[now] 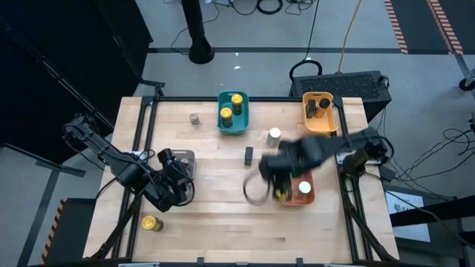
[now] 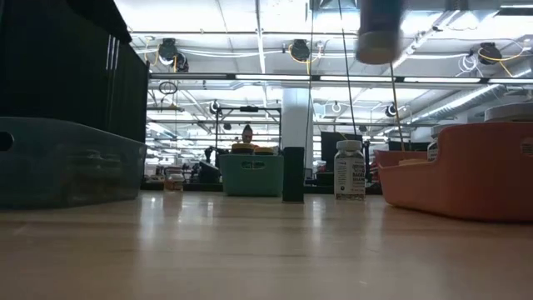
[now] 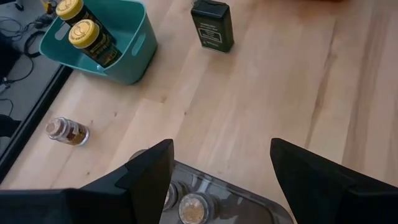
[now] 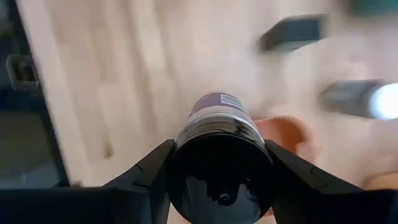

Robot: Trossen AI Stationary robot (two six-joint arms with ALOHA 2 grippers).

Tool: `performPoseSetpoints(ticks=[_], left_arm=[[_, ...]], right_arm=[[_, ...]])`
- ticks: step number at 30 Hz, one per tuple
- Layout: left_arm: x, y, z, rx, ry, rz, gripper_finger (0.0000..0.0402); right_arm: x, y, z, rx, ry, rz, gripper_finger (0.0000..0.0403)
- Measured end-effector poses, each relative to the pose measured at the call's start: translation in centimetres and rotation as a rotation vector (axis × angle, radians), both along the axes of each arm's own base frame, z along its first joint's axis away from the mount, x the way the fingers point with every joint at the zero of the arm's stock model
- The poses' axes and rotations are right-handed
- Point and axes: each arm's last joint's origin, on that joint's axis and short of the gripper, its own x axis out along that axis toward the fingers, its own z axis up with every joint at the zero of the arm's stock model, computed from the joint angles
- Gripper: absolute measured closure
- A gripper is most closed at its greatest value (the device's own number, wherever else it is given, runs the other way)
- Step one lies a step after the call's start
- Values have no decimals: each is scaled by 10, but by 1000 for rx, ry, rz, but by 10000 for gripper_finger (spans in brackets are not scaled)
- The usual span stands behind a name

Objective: Sort spices by type
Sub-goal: Put the black seasoning bottle into the yellow bin

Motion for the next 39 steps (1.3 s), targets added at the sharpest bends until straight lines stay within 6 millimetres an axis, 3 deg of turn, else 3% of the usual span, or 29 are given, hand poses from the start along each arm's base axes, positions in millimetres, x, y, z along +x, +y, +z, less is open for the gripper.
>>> performPoseSetpoints(ticks=[4, 10, 17, 21, 26, 30, 35, 39], left_arm=[[0, 0, 0, 0, 0, 0, 127], [0, 0, 0, 1, 2, 0, 127], [0, 0, 0, 2, 3, 0, 127], [0, 0, 0, 2, 3, 0, 127], [0, 0, 0, 2, 3, 0, 127], [0, 0, 0, 1, 3, 1, 127], [0, 0, 0, -1, 3, 3, 127], [0, 0, 0, -2, 4, 2, 127]], right_arm=[[-2, -54, 19, 37, -88, -52, 221], [-26, -138, 32, -11, -105, -264, 221], [-66, -227, 38, -27, -126, -577, 221], [-93, -267, 34, 13, -127, -738, 221], [-122, -305, -2, 62, 10, -907, 221], [-143, -322, -38, 134, 143, -968, 221], [-160, -326, -63, 194, 230, -998, 221], [-169, -319, -71, 180, 225, -956, 221]])
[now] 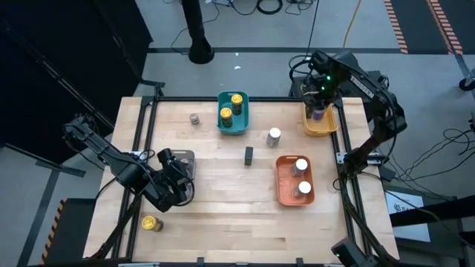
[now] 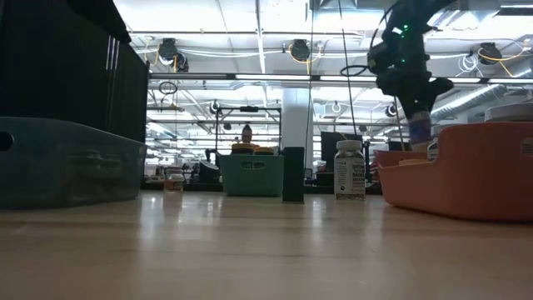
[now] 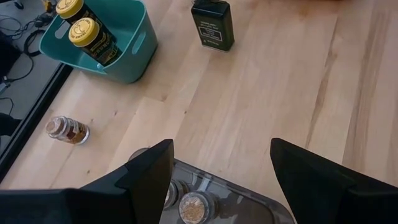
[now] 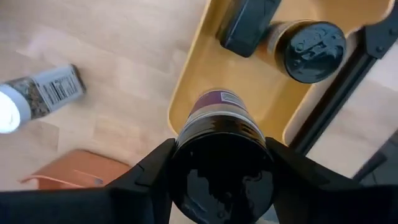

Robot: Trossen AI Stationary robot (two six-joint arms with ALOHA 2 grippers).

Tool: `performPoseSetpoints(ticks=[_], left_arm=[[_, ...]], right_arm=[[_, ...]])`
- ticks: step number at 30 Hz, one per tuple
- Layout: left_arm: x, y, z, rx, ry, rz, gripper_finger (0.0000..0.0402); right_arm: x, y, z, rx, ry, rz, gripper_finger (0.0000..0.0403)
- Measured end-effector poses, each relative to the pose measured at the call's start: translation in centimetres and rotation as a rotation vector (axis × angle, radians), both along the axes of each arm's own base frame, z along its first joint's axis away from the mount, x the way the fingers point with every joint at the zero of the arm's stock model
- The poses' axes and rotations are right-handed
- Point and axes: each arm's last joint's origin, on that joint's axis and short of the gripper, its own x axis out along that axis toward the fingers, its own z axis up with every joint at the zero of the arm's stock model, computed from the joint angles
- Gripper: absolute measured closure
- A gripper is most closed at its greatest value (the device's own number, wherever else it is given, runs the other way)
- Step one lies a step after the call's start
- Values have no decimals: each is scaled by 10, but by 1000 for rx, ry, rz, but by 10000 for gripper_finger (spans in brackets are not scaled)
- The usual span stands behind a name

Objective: Sort spices by type
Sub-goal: Put the black seasoning bottle into the yellow bin

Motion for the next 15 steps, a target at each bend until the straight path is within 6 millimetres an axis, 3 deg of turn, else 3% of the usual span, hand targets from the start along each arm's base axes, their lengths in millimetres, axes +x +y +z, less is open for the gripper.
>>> performPoseSetpoints(ticks=[8, 15], left_arm=[[0, 0, 0, 6, 4, -4, 127], [0, 1, 0, 25, -10, 4, 127]], right_arm=[[-26, 25, -6, -142, -67, -16, 221], [-26, 27, -13, -227, -130, -72, 221]])
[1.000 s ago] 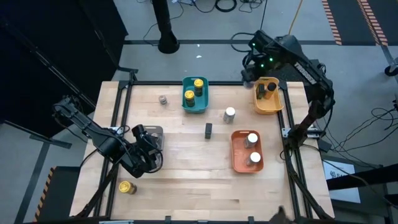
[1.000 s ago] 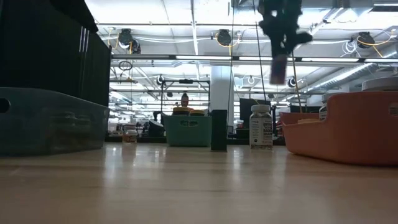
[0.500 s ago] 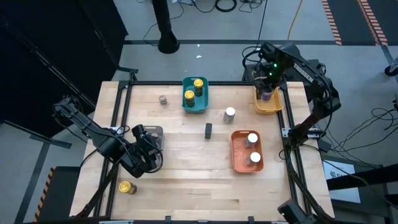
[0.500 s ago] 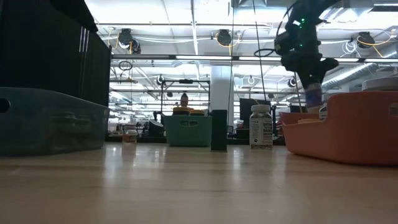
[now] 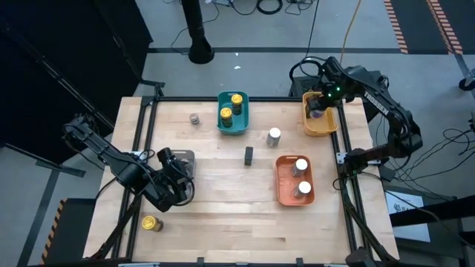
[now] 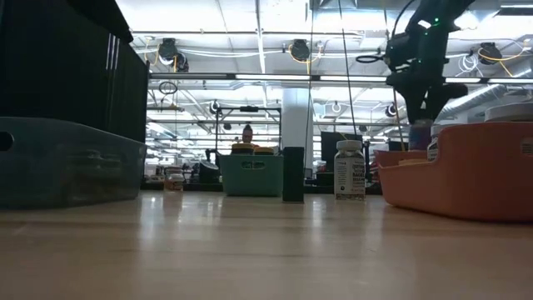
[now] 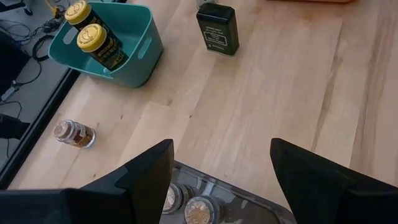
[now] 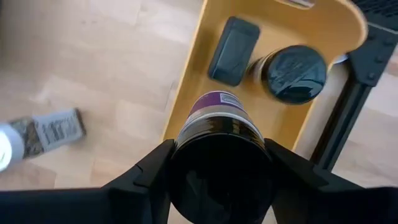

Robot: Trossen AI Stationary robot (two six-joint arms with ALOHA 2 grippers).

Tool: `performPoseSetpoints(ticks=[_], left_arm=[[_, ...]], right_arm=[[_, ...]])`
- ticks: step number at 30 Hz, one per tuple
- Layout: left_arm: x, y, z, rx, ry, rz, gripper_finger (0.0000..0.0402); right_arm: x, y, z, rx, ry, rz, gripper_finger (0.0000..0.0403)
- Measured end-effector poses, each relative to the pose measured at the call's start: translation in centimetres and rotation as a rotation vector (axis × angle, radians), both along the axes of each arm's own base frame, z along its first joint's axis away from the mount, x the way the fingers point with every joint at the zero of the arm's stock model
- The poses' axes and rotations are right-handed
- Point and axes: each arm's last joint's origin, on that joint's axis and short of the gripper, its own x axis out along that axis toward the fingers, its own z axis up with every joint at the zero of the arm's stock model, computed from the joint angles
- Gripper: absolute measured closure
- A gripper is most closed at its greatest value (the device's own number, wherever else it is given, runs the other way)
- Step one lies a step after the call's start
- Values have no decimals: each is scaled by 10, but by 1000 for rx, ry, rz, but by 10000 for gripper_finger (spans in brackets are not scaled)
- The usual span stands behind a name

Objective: Sort spices by type
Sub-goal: Put the black seasoning bottle into the yellow bin

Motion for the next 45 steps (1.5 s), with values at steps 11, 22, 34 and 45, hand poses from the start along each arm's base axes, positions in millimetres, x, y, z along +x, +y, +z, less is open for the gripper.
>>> performPoseSetpoints(ticks=[11, 22, 34, 45], left_arm=[[0, 0, 0, -1, -4, 5, 127], [0, 0, 0, -2, -5, 6, 127], [0, 0, 0, -4, -9, 6, 127], [1, 0, 0, -6, -11, 6, 127]], right_arm=[[4, -7, -11, 42, 28, -23, 221], [4, -9, -50, 54, 25, -15, 221], [3, -7, -77, 53, 2, -11, 221], [2, -6, -83, 49, 0, -12, 137]])
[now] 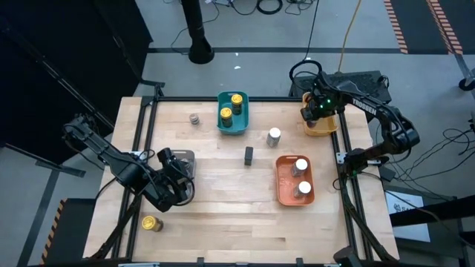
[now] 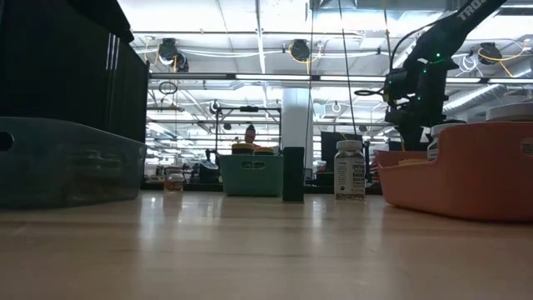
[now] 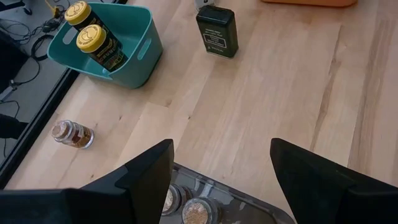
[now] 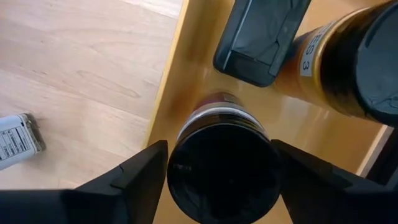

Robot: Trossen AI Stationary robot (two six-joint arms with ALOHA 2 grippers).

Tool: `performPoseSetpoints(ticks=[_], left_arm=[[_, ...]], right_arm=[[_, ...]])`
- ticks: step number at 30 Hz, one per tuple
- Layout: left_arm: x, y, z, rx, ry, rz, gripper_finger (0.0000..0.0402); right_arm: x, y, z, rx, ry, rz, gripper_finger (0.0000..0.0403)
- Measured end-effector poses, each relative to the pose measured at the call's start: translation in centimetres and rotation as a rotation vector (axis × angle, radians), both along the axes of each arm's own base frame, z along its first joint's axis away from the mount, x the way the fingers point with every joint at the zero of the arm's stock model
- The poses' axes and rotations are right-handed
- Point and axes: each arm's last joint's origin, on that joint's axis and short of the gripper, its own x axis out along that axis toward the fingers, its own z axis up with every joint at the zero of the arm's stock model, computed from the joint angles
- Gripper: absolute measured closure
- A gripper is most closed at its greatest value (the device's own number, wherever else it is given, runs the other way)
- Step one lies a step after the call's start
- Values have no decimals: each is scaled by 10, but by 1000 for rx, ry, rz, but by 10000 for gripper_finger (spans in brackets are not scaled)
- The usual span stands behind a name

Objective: Sort spices by type
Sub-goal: Put the black seasoning bottle into the yellow bin, then put the white seasoning bottle into the orange bin

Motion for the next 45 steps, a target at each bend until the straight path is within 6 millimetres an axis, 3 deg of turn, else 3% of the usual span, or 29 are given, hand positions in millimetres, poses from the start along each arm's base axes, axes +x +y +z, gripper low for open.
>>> performPoseSetpoints(ticks=[6, 12, 18, 23, 27, 32, 38, 45], left_arm=[[0, 0, 0, 0, 0, 0, 127], [0, 0, 0, 0, 0, 0, 127], [0, 0, 0, 0, 0, 0, 127], [0, 0, 0, 0, 0, 0, 127], [0, 0, 0, 0, 0, 0, 127], [0, 1, 1, 22, -17, 9, 127], [1, 1, 1, 38, -34, 17, 127], [3, 0, 2, 40, -69, 26, 127]], right_arm=[[0, 0, 3, 1, 1, 1, 147], [2, -3, 22, -2, 3, 1, 158], [4, -7, 59, -30, -7, 3, 159], [5, -3, 103, -132, -21, 2, 159], [11, 17, 137, -257, -96, 52, 159], [21, 57, 162, -354, -203, 168, 159], [36, 103, 174, -421, -262, 287, 159], [67, 135, 171, -465, -259, 371, 159]])
